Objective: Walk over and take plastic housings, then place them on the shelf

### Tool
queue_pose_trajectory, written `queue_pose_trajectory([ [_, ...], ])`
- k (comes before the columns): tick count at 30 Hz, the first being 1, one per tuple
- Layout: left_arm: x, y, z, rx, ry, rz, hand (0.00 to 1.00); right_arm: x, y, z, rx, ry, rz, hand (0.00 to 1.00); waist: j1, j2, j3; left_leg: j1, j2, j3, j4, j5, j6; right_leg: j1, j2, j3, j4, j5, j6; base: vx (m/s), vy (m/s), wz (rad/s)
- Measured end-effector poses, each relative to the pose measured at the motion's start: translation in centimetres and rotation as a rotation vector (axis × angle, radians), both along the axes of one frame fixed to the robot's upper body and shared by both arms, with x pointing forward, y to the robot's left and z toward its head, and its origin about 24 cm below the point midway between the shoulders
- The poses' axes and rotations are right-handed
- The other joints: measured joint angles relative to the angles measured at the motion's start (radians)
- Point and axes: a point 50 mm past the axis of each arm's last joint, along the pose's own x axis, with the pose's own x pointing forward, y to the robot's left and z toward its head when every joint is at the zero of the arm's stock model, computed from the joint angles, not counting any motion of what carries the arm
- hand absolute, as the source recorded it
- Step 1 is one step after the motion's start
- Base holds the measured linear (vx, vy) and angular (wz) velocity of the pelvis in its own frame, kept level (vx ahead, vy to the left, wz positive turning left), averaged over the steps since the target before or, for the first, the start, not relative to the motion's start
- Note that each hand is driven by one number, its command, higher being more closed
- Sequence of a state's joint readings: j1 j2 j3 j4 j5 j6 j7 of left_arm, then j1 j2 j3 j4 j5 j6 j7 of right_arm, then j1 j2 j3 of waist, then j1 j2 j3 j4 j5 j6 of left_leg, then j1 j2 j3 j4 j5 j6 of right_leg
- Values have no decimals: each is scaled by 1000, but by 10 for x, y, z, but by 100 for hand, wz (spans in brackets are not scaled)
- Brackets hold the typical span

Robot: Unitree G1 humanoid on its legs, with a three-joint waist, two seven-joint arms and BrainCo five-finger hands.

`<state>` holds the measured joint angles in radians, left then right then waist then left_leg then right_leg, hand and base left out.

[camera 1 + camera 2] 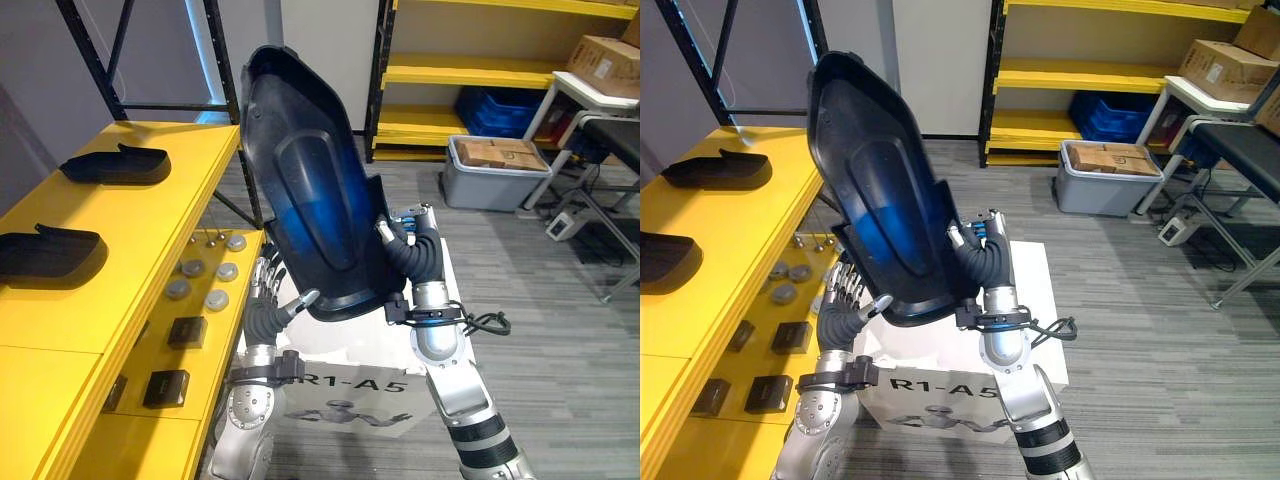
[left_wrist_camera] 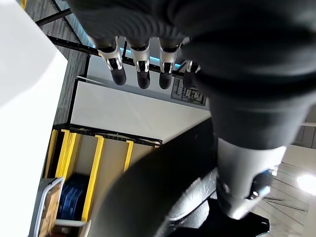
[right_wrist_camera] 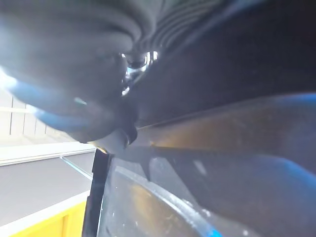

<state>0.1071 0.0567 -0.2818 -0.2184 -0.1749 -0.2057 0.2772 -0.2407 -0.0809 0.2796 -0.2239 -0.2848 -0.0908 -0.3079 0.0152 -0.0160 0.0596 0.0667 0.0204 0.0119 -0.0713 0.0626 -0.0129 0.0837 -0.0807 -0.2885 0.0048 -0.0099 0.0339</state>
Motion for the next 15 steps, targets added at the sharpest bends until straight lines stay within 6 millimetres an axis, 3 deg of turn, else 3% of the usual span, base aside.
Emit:
queue_pose_trajectory([
  [7, 6, -1, 2, 6, -2, 4, 0, 0, 5, -3, -12, 15, 22, 100, -2, 5, -13, 0, 0, 3, -4, 0, 0, 2, 0, 1, -11, 4, -1, 1, 1, -1],
  [8, 6, -2, 3, 7, -4, 3, 100, 0, 9, -7, -23, 28, 40, 100, -2, 5, -17, 0, 0, 5, -5, 0, 0, 3, 2, 2, -18, 8, -1, 6, 5, -3],
  [15, 10, 0, -1, 21, 26, 12, 100, 0, 18, -26, -60, 106, 92, 100, -2, 5, -19, 4, -1, 5, -7, 0, 0, 13, 1, 2, -31, 14, 1, 0, 0, 0],
])
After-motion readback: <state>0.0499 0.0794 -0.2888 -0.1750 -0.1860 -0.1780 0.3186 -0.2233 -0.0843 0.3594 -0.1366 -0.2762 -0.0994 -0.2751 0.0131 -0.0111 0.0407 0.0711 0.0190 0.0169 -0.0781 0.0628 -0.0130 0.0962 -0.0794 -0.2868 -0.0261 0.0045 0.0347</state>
